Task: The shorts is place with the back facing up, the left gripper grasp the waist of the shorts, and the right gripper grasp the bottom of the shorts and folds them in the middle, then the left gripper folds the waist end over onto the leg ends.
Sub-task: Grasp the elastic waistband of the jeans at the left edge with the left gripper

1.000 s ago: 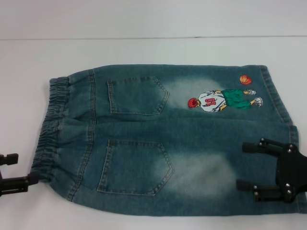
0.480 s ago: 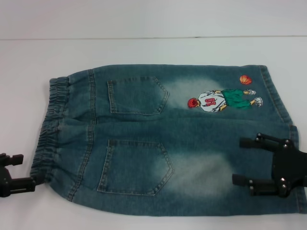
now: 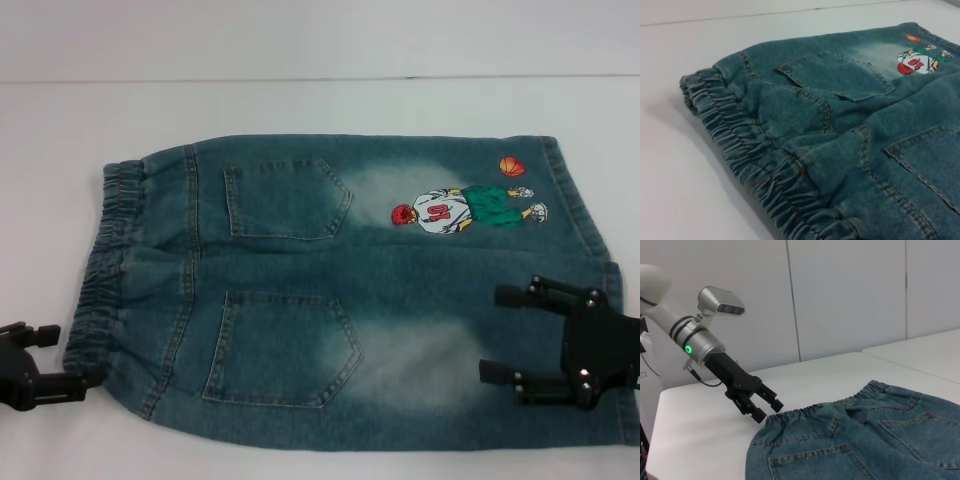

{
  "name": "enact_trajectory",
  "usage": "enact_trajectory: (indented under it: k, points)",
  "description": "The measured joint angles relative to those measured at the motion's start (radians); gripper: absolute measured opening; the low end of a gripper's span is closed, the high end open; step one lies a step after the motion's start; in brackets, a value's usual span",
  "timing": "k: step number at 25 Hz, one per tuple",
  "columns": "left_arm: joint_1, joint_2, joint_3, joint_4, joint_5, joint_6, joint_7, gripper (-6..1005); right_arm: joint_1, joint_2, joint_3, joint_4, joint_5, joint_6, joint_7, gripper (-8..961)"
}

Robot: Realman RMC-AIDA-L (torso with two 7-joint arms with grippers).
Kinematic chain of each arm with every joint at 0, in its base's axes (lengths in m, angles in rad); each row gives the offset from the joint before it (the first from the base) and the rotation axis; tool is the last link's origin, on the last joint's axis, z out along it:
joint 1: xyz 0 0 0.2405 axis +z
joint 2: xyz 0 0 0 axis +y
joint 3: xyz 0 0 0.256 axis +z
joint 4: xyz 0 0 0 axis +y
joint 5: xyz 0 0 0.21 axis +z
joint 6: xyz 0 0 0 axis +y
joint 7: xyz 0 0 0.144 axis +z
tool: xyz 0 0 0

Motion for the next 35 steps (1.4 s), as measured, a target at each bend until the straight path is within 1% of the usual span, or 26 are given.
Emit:
enact_trajectory:
  k: [11, 19, 23, 27, 31, 35]
  points:
    - [0.000, -0.001, 0.028, -0.015, 0.019, -0.027, -0.008, 854, 0.002, 0.000, 0.000, 0.001, 0.000, 0.002, 0.003, 926]
    - [-0.007, -0.001, 0.029, -0.025, 0.012, -0.017, 0.000, 844, 0.002, 0.000, 0.000, 0.003, 0.000, 0.011, 0.004, 925]
    - [-0.013, -0.001, 0.060, -0.031, 0.017, -0.035, -0.001, 839, 0.001, 0.000, 0.000, 0.003, 0.000, 0.012, 0.007, 925]
    - [-0.020, -0.001, 0.081, -0.038, 0.017, -0.068, -0.008, 716, -0.003, 0.000, 0.000, 0.003, 0.003, 0.010, 0.009, 925]
    - [-0.029, -0.001, 0.077, -0.038, 0.012, -0.070, -0.014, 592, -0.011, 0.001, 0.015, 0.003, 0.007, 0.004, 0.009, 925]
    - [-0.038, 0.000, 0.071, -0.032, 0.011, -0.064, -0.021, 447, -0.014, 0.002, 0.025, 0.003, 0.008, 0.002, 0.009, 924]
